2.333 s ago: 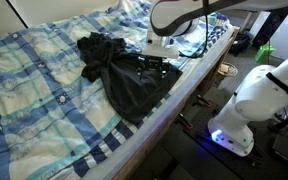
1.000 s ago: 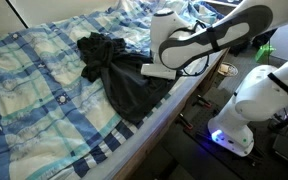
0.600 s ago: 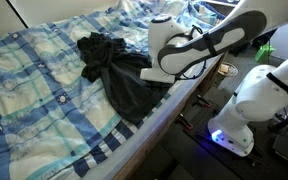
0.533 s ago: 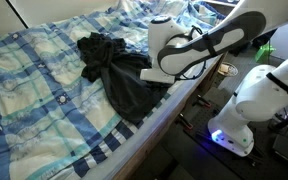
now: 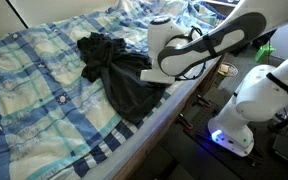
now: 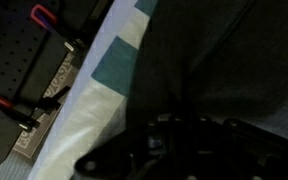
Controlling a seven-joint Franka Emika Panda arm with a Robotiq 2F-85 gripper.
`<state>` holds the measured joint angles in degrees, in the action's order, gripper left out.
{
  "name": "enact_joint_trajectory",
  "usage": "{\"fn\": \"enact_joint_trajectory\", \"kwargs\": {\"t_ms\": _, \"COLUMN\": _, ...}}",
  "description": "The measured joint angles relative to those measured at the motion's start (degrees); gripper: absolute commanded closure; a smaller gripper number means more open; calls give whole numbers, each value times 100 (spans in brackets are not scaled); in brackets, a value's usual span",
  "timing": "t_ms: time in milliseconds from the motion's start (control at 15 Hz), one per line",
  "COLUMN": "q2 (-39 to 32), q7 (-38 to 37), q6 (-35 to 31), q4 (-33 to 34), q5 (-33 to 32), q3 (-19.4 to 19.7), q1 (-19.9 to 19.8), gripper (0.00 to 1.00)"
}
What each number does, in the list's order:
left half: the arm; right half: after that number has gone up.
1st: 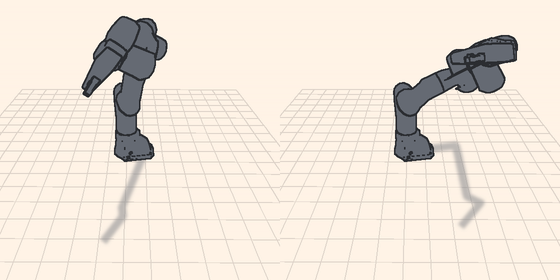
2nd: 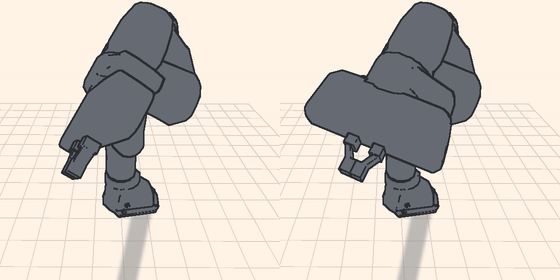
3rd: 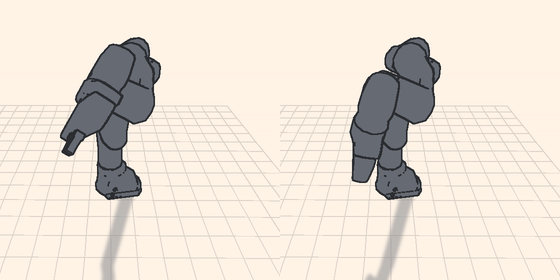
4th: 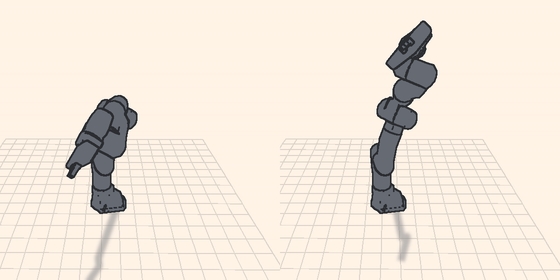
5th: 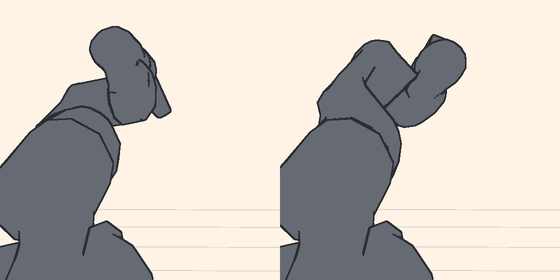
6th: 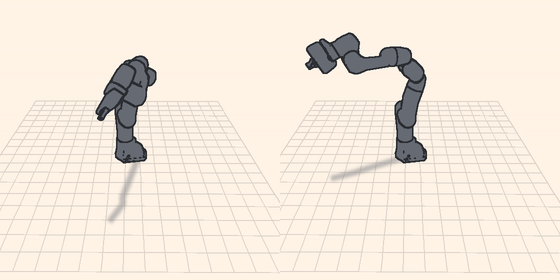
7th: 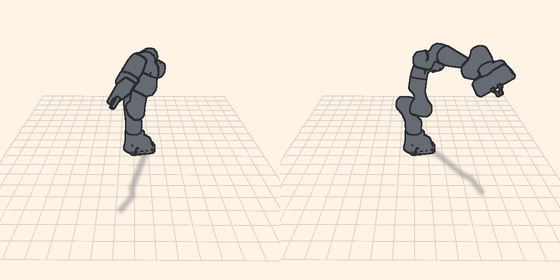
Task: Fold the black dress in half
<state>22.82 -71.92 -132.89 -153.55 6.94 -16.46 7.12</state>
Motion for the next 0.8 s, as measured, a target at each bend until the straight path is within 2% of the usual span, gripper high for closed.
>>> {"fn": "enact_joint_trajectory", "kwargs": {"t_ms": 400, "q2": 237, "q7": 2, "q6": -2, "q4": 108, "q5": -279, "q3": 23, "q1": -28, "gripper": 99}}
{"fn": "enact_joint_trajectory", "kwargs": {"t_ms": 800, "q2": 365, "q7": 525, "q6": -2, "q4": 844, "q5": -920, "q3": 157, "q1": -262, "gripper": 99}}
